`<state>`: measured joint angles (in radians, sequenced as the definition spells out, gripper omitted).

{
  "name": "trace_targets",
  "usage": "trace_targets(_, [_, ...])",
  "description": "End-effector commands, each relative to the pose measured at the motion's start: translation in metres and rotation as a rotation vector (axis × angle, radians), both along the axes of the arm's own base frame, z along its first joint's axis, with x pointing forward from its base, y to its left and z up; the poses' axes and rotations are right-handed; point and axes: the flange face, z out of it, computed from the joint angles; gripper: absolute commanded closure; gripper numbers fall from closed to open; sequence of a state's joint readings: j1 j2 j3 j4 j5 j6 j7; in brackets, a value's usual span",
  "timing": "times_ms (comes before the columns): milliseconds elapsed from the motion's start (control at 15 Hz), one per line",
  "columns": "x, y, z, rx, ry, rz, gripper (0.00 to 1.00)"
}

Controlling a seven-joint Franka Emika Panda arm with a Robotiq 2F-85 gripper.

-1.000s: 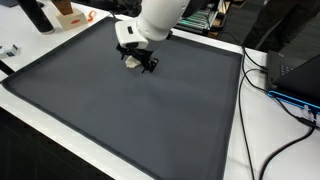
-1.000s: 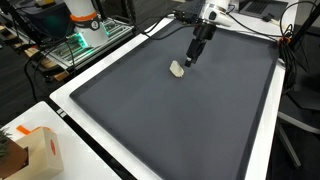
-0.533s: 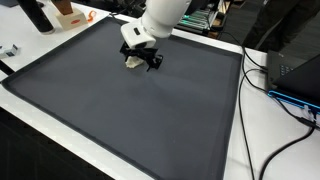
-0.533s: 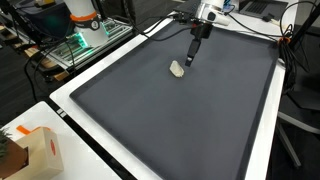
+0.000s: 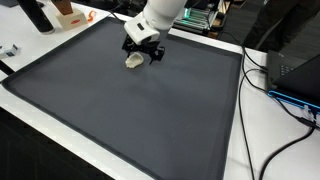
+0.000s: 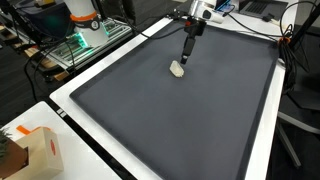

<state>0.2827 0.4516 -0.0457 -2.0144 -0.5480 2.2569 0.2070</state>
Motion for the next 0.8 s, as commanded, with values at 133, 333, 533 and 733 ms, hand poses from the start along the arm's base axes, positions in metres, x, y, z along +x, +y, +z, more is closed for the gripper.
trace_targets(133, [-0.027,-0.009,0.007,0.044,0.059,0.104,0.00])
trace_targets(333, [-0.036,-0.014,0.011,0.072,0.076,0.154,0.00])
trace_targets(533, [-0.046,-0.020,0.016,0.110,0.081,0.186,0.00])
trace_targets(733, [-0.055,-0.027,0.024,0.162,0.086,0.228,0.00])
